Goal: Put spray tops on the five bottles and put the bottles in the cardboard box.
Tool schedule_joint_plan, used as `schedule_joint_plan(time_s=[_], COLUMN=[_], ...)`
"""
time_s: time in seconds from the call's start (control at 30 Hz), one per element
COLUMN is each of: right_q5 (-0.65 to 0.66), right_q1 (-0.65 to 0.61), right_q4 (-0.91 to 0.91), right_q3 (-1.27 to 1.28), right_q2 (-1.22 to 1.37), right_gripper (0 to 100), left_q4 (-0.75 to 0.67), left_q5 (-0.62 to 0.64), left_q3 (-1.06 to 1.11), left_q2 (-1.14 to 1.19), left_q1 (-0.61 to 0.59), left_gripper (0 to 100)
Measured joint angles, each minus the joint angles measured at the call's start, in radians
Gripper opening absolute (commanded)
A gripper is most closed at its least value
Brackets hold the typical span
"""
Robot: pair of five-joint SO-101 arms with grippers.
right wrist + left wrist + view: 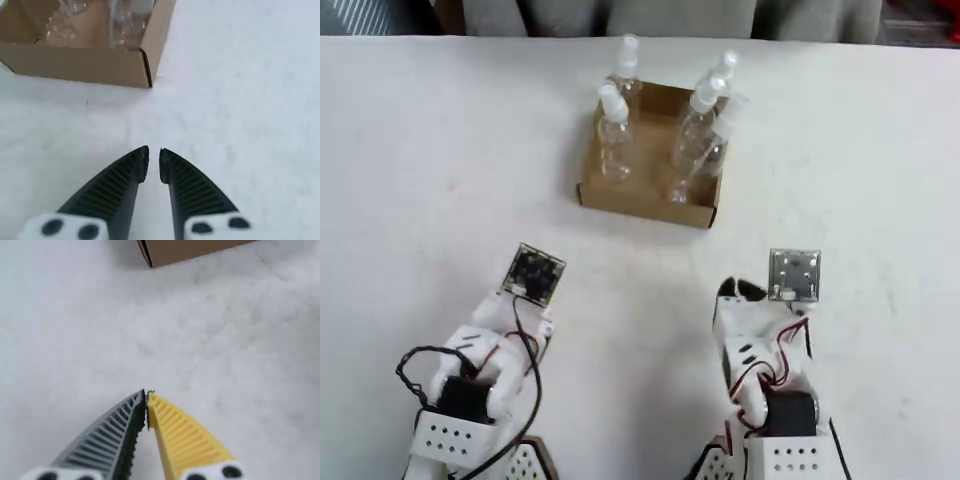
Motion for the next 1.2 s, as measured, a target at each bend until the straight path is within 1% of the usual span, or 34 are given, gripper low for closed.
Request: schedule_joint_plan(time_s=[0.1,0.17,0.3,0.47,0.57,0.7,1.2], right_q5=[0.006,0.041,0.195,0.420,0.502,0.528,0.534], right_q1=[0.000,-0.002,-0.051,-0.057,-0.060,-0.060,-0.060], right_q4=[0.083,0.147,0.249,0.262,0.262,0.262,0.262], right_q3=[0.000,0.000,0.021,0.072,0.077,0.077,0.077], right_q2=[-0.002,-0.002,-0.015,-0.002,-0.002,-0.002,-0.002], right_gripper=[1.8,1.8,1.7,1.7,1.7,1.7,1.7], left_q4=[0.098,0.117,0.107,0.101,0.101,0.135,0.138], left_q5=[0.000,0.000,0.000,0.000,0.000,0.000,0.000], left_q3=[0.000,0.000,0.000,0.000,0.000,0.000,0.000], left_q2=[0.000,0.000,0.000,0.000,0.000,0.000,0.000], left_q1=[-0.009,-0.041,-0.110,-0.138,-0.143,-0.144,-0.144], left_gripper=[2,2,2,2,2,2,2])
